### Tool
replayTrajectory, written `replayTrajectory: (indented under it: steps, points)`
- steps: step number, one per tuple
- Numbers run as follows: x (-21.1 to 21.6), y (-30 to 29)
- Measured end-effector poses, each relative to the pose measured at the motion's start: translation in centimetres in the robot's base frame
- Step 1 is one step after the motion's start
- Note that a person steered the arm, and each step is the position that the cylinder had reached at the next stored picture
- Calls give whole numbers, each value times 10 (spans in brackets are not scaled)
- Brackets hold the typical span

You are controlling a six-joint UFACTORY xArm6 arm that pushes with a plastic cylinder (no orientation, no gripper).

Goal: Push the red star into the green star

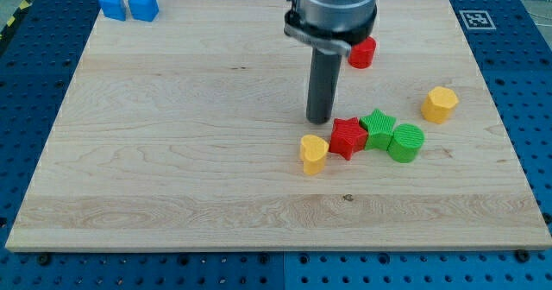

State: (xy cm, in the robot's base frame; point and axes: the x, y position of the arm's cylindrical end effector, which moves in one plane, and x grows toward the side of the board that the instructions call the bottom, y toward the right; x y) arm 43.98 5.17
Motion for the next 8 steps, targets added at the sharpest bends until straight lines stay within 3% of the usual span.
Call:
replayTrajectory:
  steps: [1,3,5,7,8]
  points:
    - [-25,-1]
    - [-15,-37]
    - [19,-86]
    - [119,-86]
    - [133,-82]
